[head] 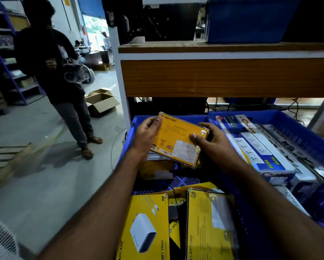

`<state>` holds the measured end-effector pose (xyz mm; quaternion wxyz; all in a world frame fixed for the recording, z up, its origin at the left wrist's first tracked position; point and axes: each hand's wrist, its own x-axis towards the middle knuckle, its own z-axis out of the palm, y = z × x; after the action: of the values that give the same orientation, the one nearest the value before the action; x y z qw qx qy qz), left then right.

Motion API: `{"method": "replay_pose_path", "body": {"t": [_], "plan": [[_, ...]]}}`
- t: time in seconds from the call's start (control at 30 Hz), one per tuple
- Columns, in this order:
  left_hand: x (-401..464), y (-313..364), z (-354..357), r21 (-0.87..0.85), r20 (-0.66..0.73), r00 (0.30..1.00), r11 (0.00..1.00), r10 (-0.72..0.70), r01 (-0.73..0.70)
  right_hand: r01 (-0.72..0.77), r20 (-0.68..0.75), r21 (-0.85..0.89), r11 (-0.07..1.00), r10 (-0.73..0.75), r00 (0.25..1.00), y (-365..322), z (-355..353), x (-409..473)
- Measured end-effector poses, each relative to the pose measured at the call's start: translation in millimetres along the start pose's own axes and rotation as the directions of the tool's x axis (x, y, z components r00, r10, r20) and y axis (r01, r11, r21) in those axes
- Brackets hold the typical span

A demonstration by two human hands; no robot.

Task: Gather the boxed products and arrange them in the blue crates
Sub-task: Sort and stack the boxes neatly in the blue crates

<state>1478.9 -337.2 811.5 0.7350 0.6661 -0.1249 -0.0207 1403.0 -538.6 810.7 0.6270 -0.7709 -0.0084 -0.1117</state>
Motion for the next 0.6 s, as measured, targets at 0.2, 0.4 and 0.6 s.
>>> {"method": "replay_pose_path", "body": {"t": [0.2, 0.4, 0.6], "plan": [[3, 9, -13, 0.148, 0.013, 0.999, 0.988, 0.033, -0.034, 0.028, 0.023, -0.094, 0.995, -0.025, 0.999, 5, 1, 2], [-11, 31, -7, 0.753, 0.407, 0.911, 0.589, -0.069, -0.292, 0.221, 0.174, -0.453, 0.863, -0.158, 0.972, 13, 19, 1], [-13, 20, -7, 0.936, 0.346, 0.889, 0.176, -0.299, -0.305, 0.138, 0.328, -0.490, 0.861, 0.035, 0.944, 13, 26, -5]]}}
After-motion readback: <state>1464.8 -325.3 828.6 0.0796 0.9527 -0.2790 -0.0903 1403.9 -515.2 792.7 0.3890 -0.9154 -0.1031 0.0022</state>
